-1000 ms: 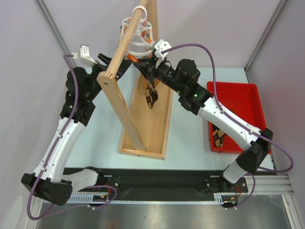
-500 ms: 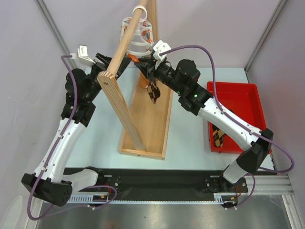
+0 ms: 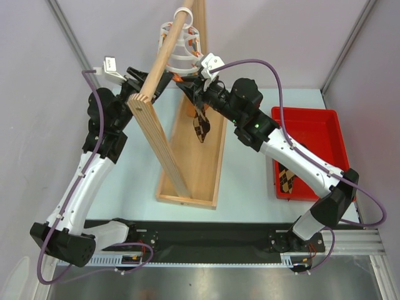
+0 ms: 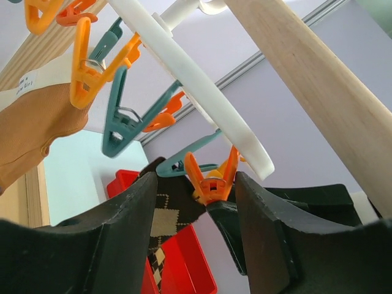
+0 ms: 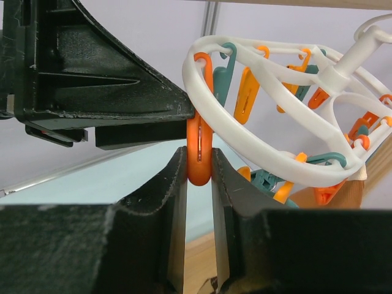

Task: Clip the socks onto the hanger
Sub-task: Open the clamp at the hanger.

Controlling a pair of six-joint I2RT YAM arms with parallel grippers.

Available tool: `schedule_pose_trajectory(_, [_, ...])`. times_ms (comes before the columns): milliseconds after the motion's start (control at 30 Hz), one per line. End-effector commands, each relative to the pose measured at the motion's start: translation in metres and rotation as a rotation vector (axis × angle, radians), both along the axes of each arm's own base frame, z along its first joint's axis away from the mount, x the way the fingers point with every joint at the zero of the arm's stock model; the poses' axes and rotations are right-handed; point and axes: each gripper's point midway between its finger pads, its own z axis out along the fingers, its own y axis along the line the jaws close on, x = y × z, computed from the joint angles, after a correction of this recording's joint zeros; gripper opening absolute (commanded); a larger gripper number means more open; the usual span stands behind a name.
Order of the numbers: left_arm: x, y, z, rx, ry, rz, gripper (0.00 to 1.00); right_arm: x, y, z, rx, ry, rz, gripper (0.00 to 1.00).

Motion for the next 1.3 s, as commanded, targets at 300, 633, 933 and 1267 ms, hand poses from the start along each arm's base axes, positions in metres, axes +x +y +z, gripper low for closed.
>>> schedule_pose_trajectory(300, [0.0, -0.005, 0.036, -0.019, -0.101, -0.004, 0.56, -0.025, -0.003, 0.024, 0.045, -0.04, 0.067, 0.0])
schedule_pose_trajectory(633, [0.004, -0.012, 0.037, -0.022, -0.107, -0.026, 0.29, -0.031, 0.001, 0.023, 0.047, -0.032, 0.103, 0.0])
schedule_pose_trajectory(933, [0.002, -0.009, 0.035, -0.001, -0.105, -0.009, 0.0, -0.027, -0.002, 0.022, 0.062, 0.019, 0.088, 0.27])
schedule_pose_trajectory(1267, [0.005, -0.004, 0.026, 0.048, -0.078, 0.036, 0.0, -0.035, -0.111, 0.042, 0.147, 0.309, -0.214, 0.63])
